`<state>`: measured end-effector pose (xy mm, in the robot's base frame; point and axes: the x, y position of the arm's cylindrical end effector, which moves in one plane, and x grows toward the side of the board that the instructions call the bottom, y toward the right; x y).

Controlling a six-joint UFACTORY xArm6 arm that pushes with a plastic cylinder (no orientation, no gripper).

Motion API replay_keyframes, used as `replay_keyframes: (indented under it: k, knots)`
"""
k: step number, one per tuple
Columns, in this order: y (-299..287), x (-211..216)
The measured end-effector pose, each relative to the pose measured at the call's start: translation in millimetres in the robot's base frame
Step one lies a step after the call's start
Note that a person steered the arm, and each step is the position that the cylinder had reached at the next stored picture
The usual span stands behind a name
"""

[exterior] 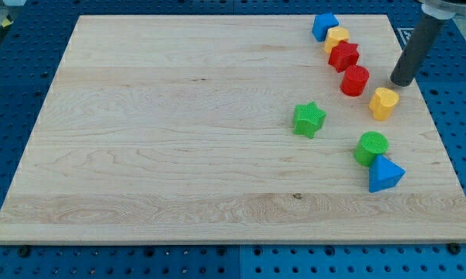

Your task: Place the red blocks diagonal to each other

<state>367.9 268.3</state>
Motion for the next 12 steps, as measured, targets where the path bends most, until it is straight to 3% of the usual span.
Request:
replay_keyframes:
  k: [2,4,10,12]
  knots:
    - [-30,0]
    - [-128,0]
    - [-30,-19]
    - [-17,-57]
